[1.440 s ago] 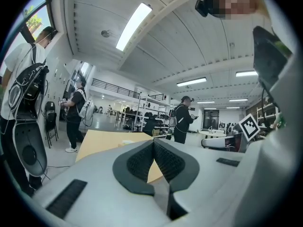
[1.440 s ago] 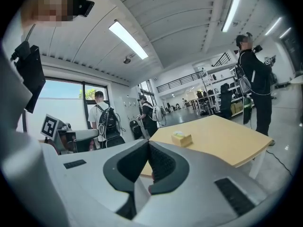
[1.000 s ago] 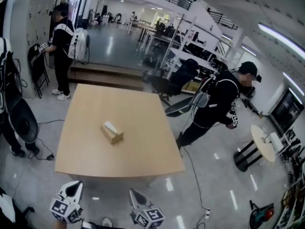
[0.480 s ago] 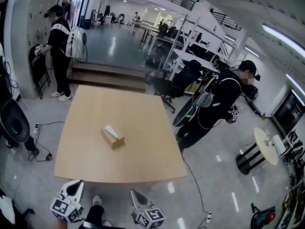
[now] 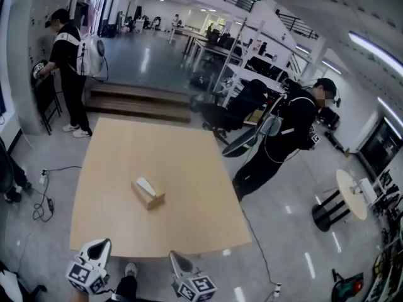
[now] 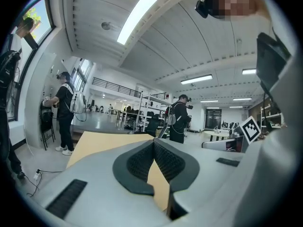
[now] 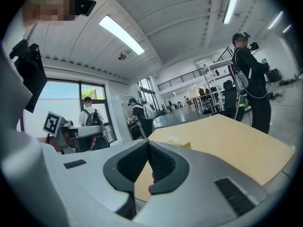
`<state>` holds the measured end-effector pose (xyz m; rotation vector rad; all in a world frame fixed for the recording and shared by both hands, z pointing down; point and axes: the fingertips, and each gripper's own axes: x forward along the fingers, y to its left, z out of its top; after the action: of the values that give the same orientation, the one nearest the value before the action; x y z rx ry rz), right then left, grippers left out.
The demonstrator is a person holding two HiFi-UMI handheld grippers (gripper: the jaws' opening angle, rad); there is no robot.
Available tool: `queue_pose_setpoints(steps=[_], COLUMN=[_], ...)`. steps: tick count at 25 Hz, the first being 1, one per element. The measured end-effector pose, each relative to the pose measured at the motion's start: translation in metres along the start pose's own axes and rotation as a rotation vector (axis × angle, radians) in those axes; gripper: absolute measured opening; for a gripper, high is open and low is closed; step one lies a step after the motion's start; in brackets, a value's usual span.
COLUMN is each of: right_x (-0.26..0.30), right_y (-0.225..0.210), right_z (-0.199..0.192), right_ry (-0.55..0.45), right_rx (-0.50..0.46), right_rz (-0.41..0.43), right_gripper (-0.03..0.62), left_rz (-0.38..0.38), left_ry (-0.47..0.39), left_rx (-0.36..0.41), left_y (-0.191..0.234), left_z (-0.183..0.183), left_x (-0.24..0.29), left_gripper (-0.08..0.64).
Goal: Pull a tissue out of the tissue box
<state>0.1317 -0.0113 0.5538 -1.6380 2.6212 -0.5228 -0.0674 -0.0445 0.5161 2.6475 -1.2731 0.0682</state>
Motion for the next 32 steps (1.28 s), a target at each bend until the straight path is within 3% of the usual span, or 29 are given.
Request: queue_pose_setpoints(steps=[17, 32], right_x=[0.111, 0.178], right_y=[-0.042, -0.072], right_z=[0.029, 0.030], right_ry=[0.046, 0.136], right_rx=[-0.027, -0.092], right_rz=[-0.035, -0.067], right_gripper=[0.012, 0.012], left_rz=[0.003, 0.003], left_ry=[0.042, 0.095], left_rx=[-0.052, -0.063], left_y=[0.085, 0.126], left_z=[0.011, -0.012], left_x=[0.086, 0.142], left_gripper=[0.008, 0.008])
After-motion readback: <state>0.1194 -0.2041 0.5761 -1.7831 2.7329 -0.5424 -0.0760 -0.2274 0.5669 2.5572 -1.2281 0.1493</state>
